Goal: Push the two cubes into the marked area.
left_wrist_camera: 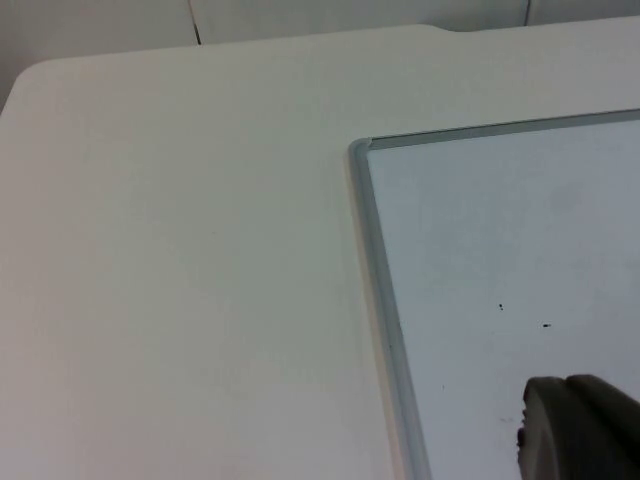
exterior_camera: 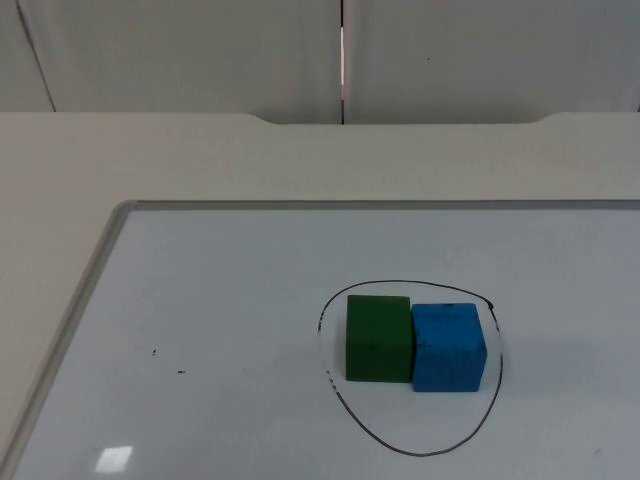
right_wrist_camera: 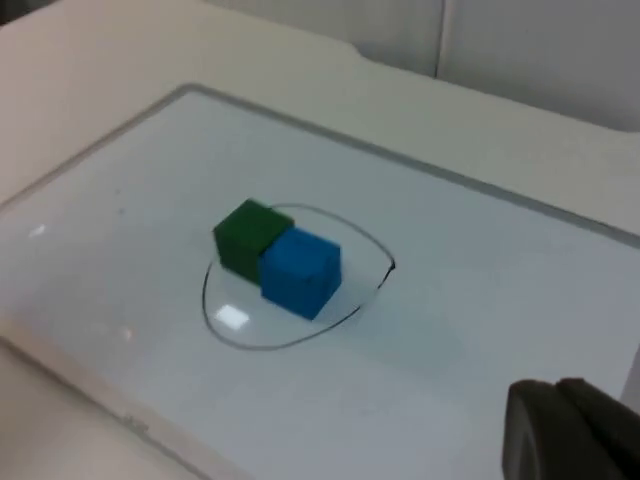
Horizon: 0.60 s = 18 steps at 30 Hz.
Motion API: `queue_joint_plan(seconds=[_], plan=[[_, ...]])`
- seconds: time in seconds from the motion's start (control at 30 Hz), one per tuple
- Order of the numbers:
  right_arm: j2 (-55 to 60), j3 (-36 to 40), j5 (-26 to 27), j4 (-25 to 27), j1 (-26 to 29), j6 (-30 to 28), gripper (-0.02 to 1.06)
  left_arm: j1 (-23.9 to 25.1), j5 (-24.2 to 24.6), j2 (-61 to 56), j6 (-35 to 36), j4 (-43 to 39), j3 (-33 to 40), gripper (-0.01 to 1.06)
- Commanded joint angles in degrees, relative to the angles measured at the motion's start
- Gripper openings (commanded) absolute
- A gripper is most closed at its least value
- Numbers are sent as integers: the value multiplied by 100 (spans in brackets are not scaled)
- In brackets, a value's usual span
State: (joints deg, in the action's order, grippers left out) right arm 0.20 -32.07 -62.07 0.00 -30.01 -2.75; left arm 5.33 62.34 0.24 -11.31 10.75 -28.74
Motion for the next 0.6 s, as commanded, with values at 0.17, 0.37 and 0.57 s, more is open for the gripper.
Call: queue_joint_plan(seconds=[0.17,0.37,0.57], plan=[[-20,250,28,149,7,-275,0,-37,-33,-24,-3,56,17,0],[-20,250,28,111,7,-235,0,-37,-33,-24,-3,56,17,0],[-20,250,28,123,7,-235,0,-37,-33,-24,-3,56,17,0]])
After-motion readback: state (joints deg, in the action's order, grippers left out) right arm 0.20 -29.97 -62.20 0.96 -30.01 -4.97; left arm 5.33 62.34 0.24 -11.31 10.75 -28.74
